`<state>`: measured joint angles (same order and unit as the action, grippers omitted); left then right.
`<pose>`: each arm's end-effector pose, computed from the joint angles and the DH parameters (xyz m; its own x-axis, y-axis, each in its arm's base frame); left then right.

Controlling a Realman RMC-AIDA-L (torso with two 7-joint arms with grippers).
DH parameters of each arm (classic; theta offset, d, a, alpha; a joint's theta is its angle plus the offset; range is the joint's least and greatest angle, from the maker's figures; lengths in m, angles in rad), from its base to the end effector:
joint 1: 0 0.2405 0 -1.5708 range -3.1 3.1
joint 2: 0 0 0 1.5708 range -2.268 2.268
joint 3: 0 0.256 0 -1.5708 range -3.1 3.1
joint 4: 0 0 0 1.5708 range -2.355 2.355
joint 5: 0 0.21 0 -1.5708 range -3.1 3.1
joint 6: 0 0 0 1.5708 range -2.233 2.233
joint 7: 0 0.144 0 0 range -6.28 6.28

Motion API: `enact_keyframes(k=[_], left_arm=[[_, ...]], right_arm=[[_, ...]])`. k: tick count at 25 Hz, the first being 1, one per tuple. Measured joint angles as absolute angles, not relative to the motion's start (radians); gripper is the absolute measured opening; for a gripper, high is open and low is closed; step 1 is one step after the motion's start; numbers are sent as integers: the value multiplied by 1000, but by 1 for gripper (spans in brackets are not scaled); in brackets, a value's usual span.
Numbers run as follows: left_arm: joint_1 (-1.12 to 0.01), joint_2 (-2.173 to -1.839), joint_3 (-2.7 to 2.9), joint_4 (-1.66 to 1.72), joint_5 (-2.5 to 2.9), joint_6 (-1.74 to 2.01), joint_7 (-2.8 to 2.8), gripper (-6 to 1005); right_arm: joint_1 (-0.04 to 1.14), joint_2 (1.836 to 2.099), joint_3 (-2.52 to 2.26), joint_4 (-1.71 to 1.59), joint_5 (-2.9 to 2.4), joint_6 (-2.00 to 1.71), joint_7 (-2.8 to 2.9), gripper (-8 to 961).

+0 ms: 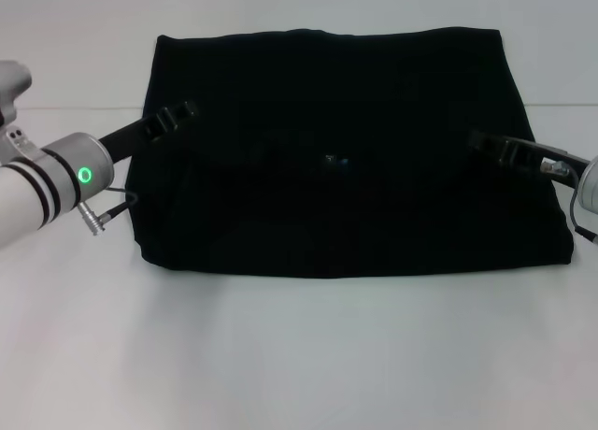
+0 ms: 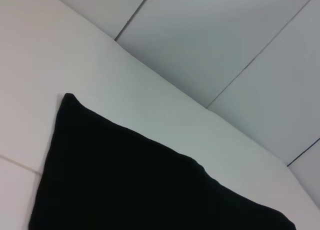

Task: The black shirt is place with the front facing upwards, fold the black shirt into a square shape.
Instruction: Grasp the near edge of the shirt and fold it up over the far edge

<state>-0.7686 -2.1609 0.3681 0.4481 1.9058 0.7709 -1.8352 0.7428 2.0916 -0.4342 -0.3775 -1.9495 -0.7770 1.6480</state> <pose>-0.2681 0.4352 -0.0132 0.1474 0.5182 0.8425 0.9871 -0.1315 -0.0918 0.2899 0.4277 -0.0092 0.3915 -0.5456 -0.7410 -0.9201 -0.2449 -0.3058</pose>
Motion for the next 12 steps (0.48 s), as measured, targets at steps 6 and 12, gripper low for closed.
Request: enact_keyframes(k=[6, 12], left_arm=[[-738, -2151, 365, 453, 1905, 877, -1844, 418], [-684, -2089, 387, 459, 1911, 1078, -1946, 576]], right_arm=[[716, 2088, -429, -385, -1884, -851, 1646, 554], [664, 2080, -440, -421, -1812, -1023, 1575, 687]])
